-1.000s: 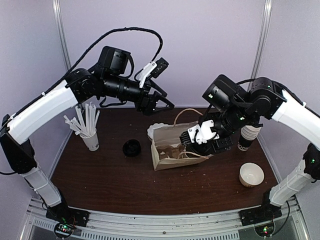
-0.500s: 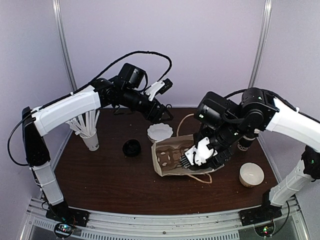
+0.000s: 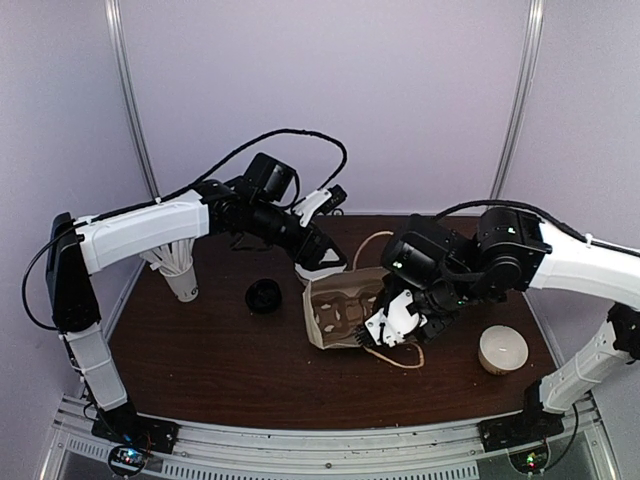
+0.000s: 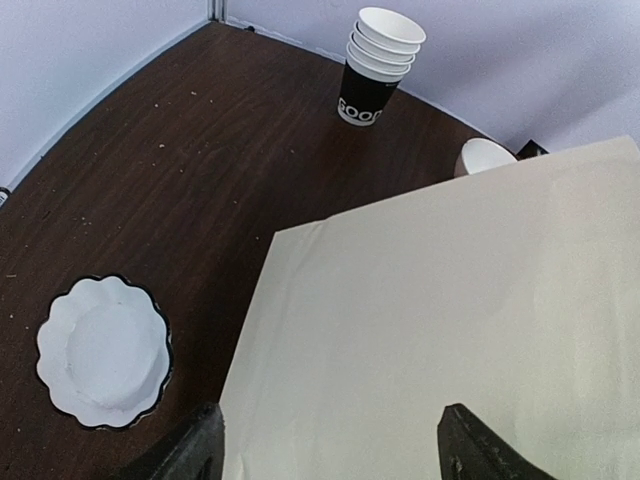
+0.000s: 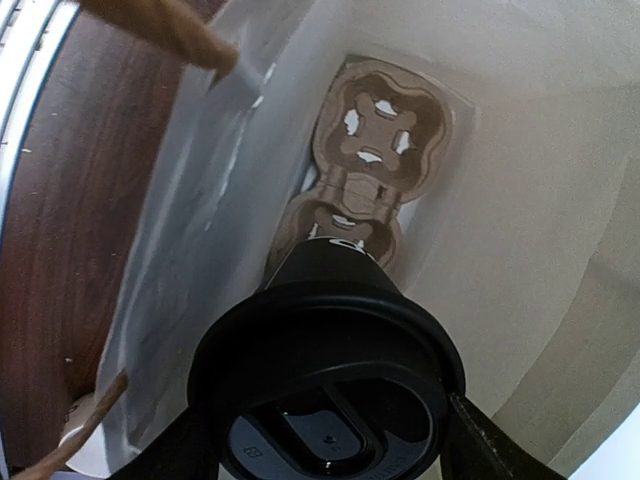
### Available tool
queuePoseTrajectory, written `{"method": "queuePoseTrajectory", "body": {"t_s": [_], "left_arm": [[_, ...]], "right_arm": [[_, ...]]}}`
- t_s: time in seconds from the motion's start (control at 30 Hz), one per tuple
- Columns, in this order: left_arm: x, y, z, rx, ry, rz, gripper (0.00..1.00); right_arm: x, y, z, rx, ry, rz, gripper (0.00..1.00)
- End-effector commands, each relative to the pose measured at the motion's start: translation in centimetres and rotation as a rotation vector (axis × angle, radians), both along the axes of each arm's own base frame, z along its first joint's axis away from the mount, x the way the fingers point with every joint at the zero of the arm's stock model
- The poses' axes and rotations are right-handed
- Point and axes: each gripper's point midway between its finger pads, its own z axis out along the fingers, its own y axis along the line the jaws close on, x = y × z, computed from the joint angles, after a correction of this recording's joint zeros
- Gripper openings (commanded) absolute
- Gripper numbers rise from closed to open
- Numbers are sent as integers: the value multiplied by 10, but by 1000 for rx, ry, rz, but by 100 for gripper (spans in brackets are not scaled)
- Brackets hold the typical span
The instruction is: Pack the takeout coffee
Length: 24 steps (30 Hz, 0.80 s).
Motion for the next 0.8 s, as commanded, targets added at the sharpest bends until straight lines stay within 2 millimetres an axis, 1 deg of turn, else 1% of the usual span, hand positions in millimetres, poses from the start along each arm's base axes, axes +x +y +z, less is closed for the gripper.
{"method": "queuePoseTrajectory", "body": {"t_s": [0.0, 0.1, 0.2, 0.3, 0.4, 0.47, 0.57, 0.77], "left_arm": [[-1, -4, 26, -95, -22, -25, 77], [-4, -2, 25, -111, -9, -41, 77], [-14, -4, 28, -134, 20, -87, 75], [-29, -3, 31, -159, 53, -147, 75], [-40, 1, 27, -172, 68, -179, 74], [-43, 2, 21, -168, 70, -187, 74], [-44, 3, 14, -155, 73, -195, 74], [-47, 1, 10, -165, 93, -214, 74]], "right_arm": [[27, 19, 11, 68, -160, -37, 70], [30, 24, 4, 66, -168, -35, 70], [28, 23, 1, 68, -163, -28, 69], [23, 16, -1, 84, -137, -49, 69], [16, 4, -8, 89, -110, -65, 69], [15, 0, -13, 89, -113, -62, 69], [19, 4, -16, 98, -138, -56, 69], [28, 14, -19, 140, -207, -25, 69]]}}
